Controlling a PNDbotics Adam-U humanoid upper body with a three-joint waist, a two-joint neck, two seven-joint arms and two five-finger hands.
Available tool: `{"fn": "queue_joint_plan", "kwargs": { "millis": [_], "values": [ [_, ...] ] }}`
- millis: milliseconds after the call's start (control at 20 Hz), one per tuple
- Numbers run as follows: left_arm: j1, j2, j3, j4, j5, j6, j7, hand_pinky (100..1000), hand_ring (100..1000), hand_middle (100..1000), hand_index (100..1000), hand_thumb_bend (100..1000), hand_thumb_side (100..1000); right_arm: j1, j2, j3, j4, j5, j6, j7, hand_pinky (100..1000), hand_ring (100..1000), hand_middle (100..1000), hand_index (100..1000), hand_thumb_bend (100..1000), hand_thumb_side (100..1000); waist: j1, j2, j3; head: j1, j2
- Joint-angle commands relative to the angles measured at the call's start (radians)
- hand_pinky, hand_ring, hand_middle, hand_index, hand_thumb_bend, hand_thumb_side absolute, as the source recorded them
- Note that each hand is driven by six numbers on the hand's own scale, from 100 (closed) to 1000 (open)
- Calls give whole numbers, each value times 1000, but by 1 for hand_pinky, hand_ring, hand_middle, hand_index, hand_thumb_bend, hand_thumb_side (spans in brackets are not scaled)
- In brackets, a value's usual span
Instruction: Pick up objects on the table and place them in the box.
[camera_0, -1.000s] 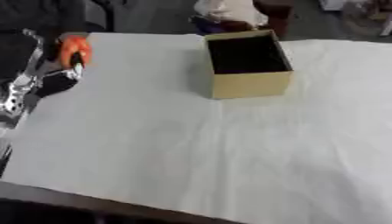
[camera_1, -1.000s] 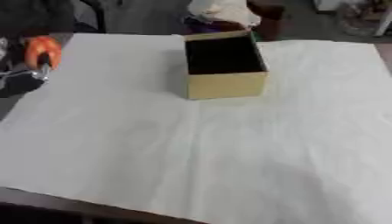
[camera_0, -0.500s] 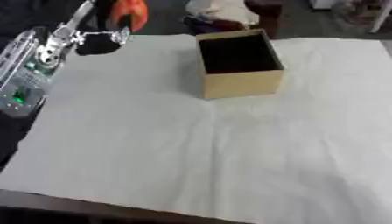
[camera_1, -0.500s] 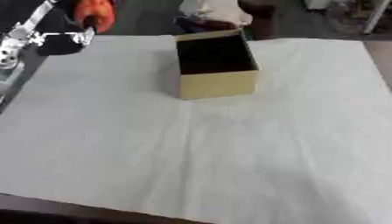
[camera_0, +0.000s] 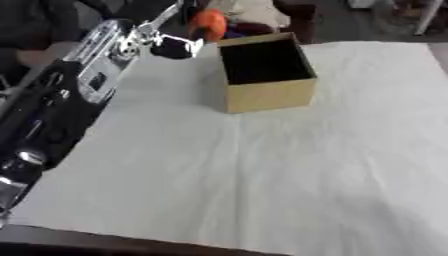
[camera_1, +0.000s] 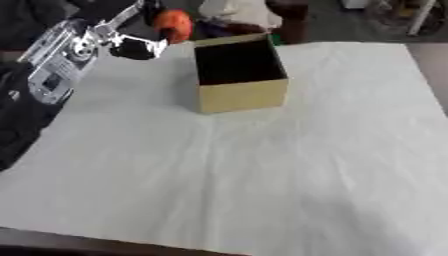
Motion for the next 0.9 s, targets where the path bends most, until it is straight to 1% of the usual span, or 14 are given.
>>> {"fn": "queue_joint_plan", "kwargs": {
  "millis": [50, 250, 500, 700, 850, 900],
  "values": [
    [-39, -26, -13, 50, -35, -23, -3, 722, 579, 526, 683, 100, 258, -9, -23, 1, -10, -12, -2, 8, 720, 1000, 743, 965, 100, 470, -2, -15, -6, 6, -9],
    [-67, -72, -23, 111, -61, -36, 18, 726, 583, 534, 691, 100, 259, -10, -21, 4, -9, -14, -1, 13, 720, 1000, 743, 965, 100, 470, -2, -15, -16, 10, -12],
    [-95, -121, -34, 170, -118, -36, 53, 729, 591, 547, 701, 100, 250, -13, -20, 7, -7, -18, 0, 18, 720, 1000, 743, 965, 100, 470, -2, -15, -25, 16, -14],
    [-104, -159, -39, 224, -163, -37, 74, 733, 601, 572, 728, 100, 245, -14, -19, 8, -7, -20, 0, 20, 720, 1000, 743, 965, 100, 470, -2, -16, -31, 19, -16],
    [-106, -174, -44, 243, -188, -48, 80, 742, 626, 624, 802, 100, 243, -14, -19, 8, -6, -21, 0, 21, 720, 1000, 743, 965, 100, 470, -2, -16, -34, 18, -17],
    [-106, -176, -45, 245, -196, -51, 82, 742, 626, 624, 802, 100, 243, -14, -19, 8, -6, -21, 0, 21, 720, 1000, 743, 965, 100, 470, -2, -16, -34, 17, -18]
  ]
}}
